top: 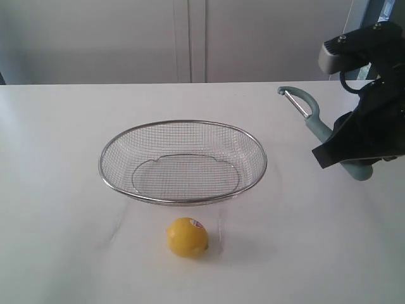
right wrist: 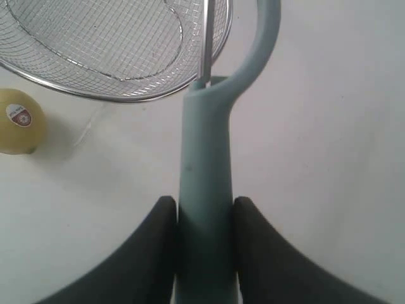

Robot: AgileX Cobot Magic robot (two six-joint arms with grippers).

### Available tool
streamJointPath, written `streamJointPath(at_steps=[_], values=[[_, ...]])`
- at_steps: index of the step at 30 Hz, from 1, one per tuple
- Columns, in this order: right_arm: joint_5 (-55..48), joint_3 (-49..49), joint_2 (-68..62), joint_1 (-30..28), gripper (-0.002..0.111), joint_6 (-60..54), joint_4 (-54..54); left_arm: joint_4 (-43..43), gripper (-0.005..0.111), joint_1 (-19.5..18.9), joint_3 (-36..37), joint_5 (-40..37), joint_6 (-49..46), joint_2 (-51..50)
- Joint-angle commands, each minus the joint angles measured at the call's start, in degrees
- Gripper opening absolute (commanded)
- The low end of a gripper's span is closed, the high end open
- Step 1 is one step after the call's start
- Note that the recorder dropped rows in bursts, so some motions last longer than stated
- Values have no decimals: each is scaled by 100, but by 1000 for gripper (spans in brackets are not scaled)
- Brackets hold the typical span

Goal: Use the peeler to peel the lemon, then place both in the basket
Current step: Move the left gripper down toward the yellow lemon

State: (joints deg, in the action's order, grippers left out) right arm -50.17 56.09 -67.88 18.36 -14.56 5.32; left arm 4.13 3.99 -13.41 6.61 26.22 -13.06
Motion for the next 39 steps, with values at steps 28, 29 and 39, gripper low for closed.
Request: streamJointPath(at_steps=[28, 29, 39], values=[[0, -22, 42, -38, 0, -66, 231, -2815, 0, 2668, -4719, -5213, -6843, -6594], [10, -22, 42, -38, 0, -66, 231, -2581, 0, 3117, -4846, -5081, -6984, -6810], [18, -22, 42, -38, 0, -66, 231, -1682, 57, 4432, -5029, -4284, -7782, -7441]])
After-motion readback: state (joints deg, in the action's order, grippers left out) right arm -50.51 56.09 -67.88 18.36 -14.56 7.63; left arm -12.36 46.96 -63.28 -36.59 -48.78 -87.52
